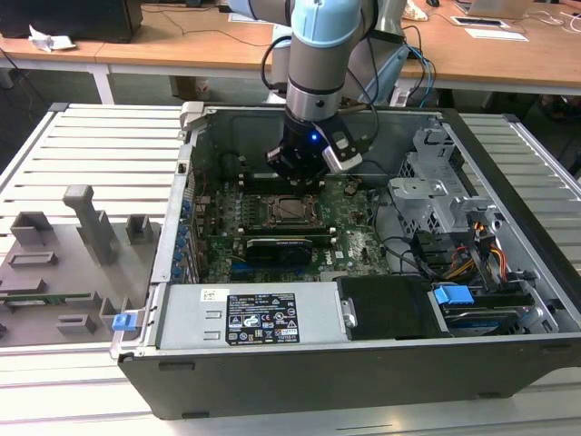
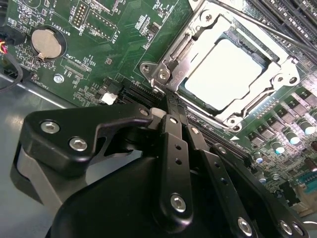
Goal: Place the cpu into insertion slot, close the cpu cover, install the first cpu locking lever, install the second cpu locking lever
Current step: 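Install the first cpu locking lever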
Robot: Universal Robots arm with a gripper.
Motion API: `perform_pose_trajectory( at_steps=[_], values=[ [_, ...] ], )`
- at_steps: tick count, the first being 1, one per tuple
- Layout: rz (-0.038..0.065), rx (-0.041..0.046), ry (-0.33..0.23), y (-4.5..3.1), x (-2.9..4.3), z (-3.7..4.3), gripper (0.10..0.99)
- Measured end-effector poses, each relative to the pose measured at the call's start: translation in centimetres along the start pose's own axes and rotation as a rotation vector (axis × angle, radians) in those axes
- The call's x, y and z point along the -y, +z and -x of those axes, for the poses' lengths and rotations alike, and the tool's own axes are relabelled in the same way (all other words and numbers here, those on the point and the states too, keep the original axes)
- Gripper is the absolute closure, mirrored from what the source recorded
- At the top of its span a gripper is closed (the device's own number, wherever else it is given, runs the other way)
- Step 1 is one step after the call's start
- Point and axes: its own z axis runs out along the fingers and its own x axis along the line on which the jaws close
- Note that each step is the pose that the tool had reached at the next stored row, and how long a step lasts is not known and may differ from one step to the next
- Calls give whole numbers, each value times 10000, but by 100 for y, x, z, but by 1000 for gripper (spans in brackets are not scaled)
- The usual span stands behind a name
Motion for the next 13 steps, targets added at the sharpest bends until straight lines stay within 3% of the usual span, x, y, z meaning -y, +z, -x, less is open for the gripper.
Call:
perform_pose_trajectory(
  at_steps=[5,11,13],
  values=[
    [-16,-4,1,9,2,2,980],
    [-17,-4,1,-100,-8,2,980],
    [-16,-3,-1,-102,-6,3,980]
  ],
)
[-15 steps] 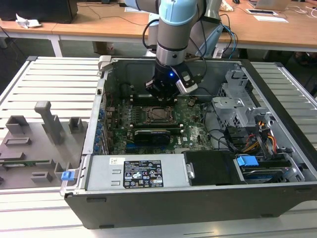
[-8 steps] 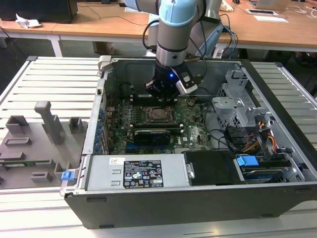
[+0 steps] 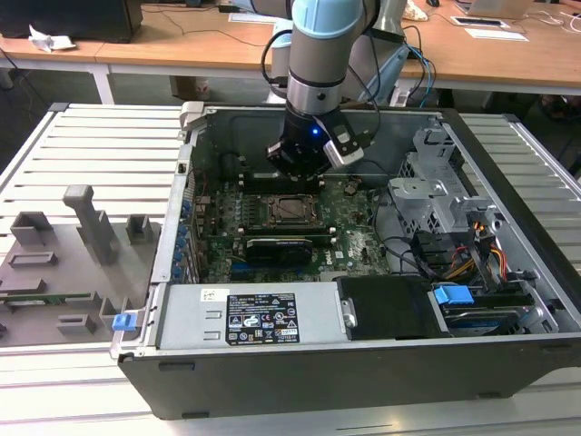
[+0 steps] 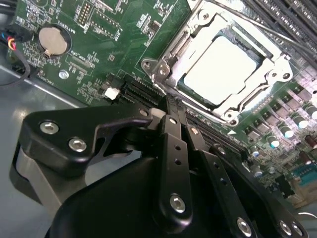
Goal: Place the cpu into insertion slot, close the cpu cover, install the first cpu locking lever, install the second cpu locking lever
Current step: 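Install the first cpu locking lever, then install the second cpu locking lever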
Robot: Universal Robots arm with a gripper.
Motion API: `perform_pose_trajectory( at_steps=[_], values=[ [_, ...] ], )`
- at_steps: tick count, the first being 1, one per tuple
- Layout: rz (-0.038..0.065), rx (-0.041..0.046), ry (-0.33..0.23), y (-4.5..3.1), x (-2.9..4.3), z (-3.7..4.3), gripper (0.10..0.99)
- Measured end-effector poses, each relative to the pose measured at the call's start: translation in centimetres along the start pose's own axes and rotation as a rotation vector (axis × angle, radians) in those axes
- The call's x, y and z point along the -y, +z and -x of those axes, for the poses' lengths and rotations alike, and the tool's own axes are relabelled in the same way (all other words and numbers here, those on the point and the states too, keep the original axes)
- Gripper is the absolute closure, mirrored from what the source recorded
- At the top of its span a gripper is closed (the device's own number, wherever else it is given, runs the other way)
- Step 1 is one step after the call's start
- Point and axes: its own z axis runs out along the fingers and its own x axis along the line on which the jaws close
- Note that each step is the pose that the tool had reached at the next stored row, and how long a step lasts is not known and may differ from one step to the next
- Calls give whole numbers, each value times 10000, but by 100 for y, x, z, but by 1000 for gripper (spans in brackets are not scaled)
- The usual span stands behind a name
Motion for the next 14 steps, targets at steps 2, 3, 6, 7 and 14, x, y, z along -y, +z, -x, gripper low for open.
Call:
perform_pose_trajectory(
  at_steps=[2,3,6,7,14],
  values=[
    [-2,-1,1,-2,10,-1,980],
    [-2,0,2,-2,18,-2,980],
    [-2,-1,2,-4,35,-3,980],
    [-3,-1,2,-5,42,-3,980],
    [-3,-1,2,-8,73,-6,980]
  ],
)
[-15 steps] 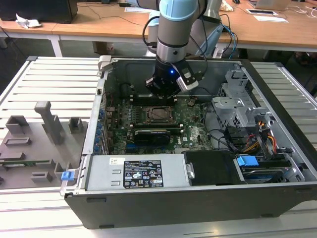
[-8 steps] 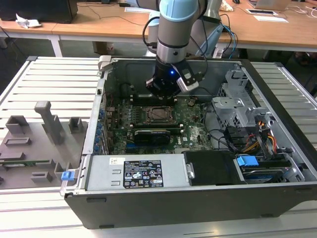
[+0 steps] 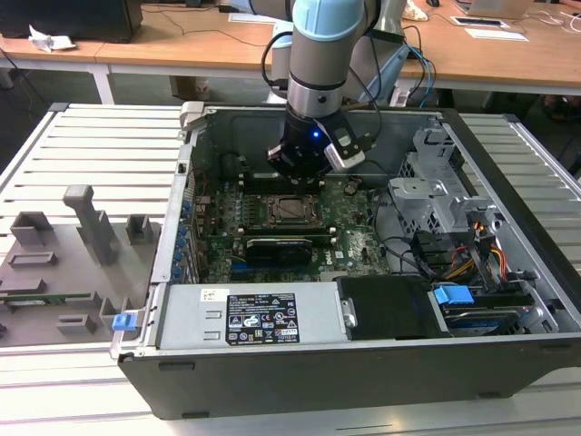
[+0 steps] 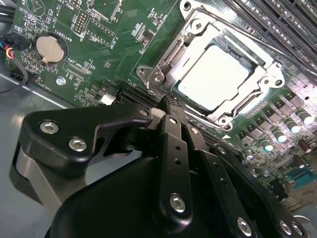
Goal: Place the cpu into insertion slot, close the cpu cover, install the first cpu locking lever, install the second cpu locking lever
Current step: 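Install the second cpu locking lever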
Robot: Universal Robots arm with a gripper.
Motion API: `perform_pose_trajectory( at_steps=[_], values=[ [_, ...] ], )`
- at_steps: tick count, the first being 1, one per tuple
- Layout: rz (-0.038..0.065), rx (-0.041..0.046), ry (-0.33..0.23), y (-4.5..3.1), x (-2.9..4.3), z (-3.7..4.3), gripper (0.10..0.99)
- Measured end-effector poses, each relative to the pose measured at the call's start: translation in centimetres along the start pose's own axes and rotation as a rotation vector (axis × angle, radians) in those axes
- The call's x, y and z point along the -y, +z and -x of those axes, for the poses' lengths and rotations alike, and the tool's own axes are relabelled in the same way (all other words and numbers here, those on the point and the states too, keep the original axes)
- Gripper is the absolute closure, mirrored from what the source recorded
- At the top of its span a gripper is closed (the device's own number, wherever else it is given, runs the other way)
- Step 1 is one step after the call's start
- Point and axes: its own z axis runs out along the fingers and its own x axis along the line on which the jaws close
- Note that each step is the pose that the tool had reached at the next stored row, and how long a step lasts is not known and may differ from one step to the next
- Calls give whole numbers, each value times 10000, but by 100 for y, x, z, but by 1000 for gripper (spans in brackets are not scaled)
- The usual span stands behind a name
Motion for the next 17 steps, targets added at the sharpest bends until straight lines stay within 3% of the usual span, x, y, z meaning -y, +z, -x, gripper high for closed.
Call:
perform_pose_trajectory(
  at_steps=[17],
  values=[
    [0,0,1,-8,85,-6,980]
  ],
)
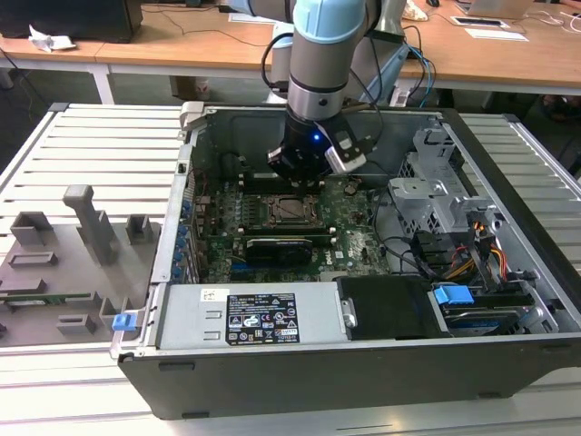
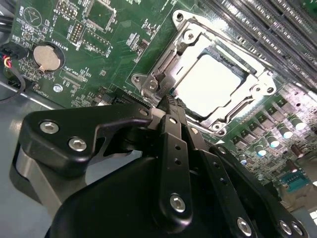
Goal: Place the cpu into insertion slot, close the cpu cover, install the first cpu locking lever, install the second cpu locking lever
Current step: 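Install the second cpu locking lever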
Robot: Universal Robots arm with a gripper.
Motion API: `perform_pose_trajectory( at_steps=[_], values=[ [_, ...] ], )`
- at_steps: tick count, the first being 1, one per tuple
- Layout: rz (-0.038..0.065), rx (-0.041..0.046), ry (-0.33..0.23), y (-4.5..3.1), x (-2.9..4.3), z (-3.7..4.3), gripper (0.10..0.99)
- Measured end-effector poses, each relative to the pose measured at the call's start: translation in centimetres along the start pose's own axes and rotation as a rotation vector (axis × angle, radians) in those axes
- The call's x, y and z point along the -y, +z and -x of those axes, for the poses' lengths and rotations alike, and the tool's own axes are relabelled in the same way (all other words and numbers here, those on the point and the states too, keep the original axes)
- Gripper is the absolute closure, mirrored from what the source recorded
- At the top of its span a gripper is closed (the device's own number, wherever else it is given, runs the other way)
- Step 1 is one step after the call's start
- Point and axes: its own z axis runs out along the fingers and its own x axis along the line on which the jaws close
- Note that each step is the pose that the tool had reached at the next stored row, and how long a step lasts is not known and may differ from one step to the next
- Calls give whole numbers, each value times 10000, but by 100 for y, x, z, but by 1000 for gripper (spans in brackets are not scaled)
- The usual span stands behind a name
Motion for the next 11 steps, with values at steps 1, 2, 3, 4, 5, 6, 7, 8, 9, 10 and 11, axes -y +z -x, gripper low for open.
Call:
perform_pose_trajectory(
  at_steps=[1,2,3,4,5,6,7,8,9,10,11],
  values=[
    [1,1,-1,-4,49,-3,980],
    [1,1,0,-6,64,-5,980],
    [1,1,0,-6,68,-5,980],
    [-1,0,1,-8,71,-5,980],
    [-1,0,1,-14,71,-5,980],
    [0,0,0,-33,70,-5,980],
    [0,0,0,-53,68,-5,980],
    [1,1,0,-87,65,-5,980],
    [0,0,0,-131,61,-5,980],
    [1,1,0,-191,55,-4,980],
    [1,1,0,-238,51,-4,980]
  ],
)
